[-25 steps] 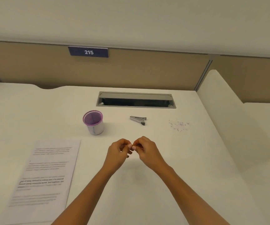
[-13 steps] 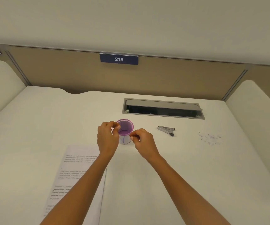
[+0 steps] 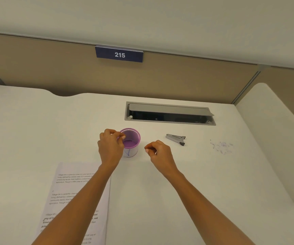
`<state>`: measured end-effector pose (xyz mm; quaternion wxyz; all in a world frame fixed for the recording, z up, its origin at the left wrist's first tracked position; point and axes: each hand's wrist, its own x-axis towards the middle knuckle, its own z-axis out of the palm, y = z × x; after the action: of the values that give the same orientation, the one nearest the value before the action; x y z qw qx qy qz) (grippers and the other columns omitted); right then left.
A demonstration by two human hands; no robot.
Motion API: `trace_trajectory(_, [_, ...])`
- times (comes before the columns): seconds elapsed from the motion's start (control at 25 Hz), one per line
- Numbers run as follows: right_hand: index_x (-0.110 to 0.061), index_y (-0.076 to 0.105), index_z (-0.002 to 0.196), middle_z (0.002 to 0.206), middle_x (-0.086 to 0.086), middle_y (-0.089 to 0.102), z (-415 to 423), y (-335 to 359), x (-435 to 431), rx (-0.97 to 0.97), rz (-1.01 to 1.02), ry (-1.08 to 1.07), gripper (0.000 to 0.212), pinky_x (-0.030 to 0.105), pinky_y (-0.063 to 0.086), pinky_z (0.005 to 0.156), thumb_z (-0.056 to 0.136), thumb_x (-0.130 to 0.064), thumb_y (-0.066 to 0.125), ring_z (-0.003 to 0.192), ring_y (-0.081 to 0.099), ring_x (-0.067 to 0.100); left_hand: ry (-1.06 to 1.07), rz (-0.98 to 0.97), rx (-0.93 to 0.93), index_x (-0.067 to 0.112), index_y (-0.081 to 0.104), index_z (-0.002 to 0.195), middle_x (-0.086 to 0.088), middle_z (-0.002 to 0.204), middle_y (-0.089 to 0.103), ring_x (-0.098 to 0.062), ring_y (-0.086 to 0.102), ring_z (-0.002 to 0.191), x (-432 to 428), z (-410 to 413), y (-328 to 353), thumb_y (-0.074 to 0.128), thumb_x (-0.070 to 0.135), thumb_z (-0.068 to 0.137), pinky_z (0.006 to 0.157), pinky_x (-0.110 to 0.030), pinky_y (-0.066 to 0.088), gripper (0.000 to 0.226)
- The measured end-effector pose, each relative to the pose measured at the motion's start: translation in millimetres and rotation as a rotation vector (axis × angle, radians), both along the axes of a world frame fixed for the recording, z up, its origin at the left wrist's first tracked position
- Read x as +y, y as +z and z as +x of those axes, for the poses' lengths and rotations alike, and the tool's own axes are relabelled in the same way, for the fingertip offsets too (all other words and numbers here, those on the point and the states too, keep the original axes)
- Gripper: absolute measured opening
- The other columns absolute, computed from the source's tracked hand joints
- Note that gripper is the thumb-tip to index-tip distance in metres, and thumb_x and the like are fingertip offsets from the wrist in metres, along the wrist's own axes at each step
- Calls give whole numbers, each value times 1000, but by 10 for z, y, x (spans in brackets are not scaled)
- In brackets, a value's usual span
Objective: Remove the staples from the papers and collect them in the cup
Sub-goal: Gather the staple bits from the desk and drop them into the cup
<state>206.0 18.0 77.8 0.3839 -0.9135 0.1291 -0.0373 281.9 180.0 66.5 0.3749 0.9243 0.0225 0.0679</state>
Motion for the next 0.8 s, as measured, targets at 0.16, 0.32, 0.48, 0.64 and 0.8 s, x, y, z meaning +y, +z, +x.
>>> trace_trajectory(0.16, [-14, 70, 103, 101, 0, 66, -132, -38, -140, -2, 43, -26, 14, 11, 44, 76, 92, -12, 61, 86, 58, 8, -30, -47, -151, 15, 70, 99, -8, 108, 63, -25, 54, 100, 14, -108, 77, 65, 20, 89, 76, -41, 52, 13])
trace_trajectory(0.32, [-17, 70, 99, 95, -6, 65, -441, -171, -442, -23, 102, -89, 14, 8, 45, 71, 91, -11, 61, 81, 60, 4, -148, -221, -231, 16, 68, 98, -3, 100, 65, -18, 60, 87, -243, -449, 132, 67, 13, 87, 69, -22, 50, 12])
trace_trajectory(0.48, [-14, 69, 109, 111, 0, 68, -806, -398, -879, 44, 35, -158, 19, 23, 50, 89, 94, -14, 56, 97, 62, 11, -388, -276, -137, 22, 68, 97, 10, 94, 68, -4, 62, 81, -829, -929, 44, 65, 19, 88, 72, -13, 50, 10])
trace_trajectory(0.64, [-14, 57, 130, 137, 3, 56, -1167, -571, -1534, 120, -93, -220, 32, 24, 37, 104, 99, -20, 48, 127, 49, 17, -565, -141, -22, 25, 69, 102, 12, 101, 71, -3, 64, 89, -1490, -1209, -168, 60, 28, 92, 79, -14, 49, 14])
trace_trajectory(0.8, [-13, 33, 147, 159, 3, 24, -1419, -730, -2119, 198, -293, -247, 49, 30, 18, 118, 102, -32, 38, 147, 18, 18, -701, 143, -14, 25, 57, 126, 7, 131, 60, -13, 55, 120, -2123, -1401, -394, 48, 35, 97, 99, -26, 39, 32])
